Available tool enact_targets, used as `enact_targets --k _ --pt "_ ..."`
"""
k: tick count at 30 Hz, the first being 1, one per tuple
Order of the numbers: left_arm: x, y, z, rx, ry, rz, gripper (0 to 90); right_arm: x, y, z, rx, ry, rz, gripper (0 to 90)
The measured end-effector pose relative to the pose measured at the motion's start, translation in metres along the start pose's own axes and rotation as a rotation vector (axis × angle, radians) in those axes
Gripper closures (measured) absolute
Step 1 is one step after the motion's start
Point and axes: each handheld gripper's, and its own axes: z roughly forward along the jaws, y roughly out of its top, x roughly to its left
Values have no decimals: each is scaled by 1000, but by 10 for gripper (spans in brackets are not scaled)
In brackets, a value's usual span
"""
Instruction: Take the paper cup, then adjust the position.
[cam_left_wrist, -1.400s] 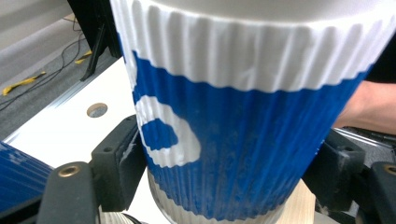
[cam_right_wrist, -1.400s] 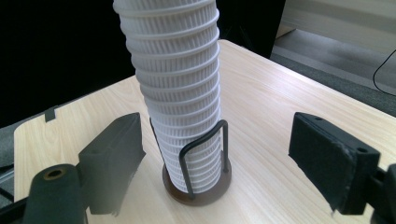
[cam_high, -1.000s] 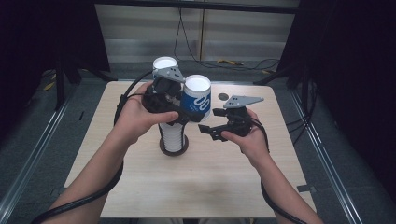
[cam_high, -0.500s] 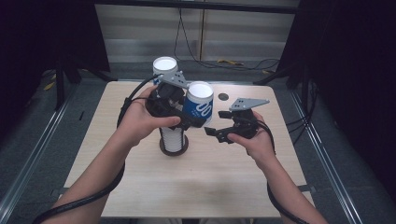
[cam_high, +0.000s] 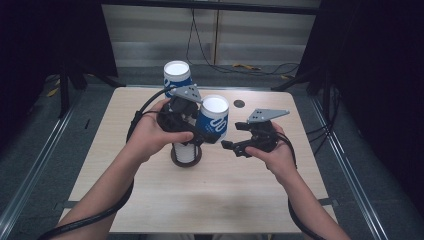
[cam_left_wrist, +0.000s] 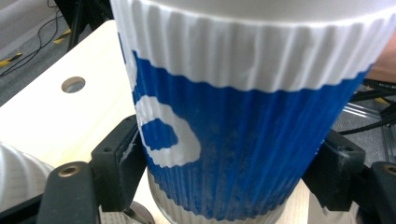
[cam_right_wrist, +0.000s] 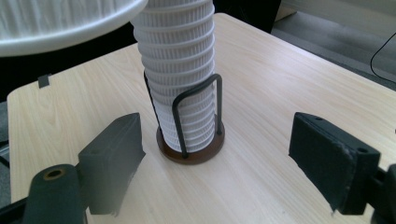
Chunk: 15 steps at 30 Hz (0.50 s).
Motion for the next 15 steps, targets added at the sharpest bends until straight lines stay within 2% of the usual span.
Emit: enact_targets --k 15 --pt "-2 -16 11 26 -3 -18 237 -1 -9 -4 16 8 -13 170"
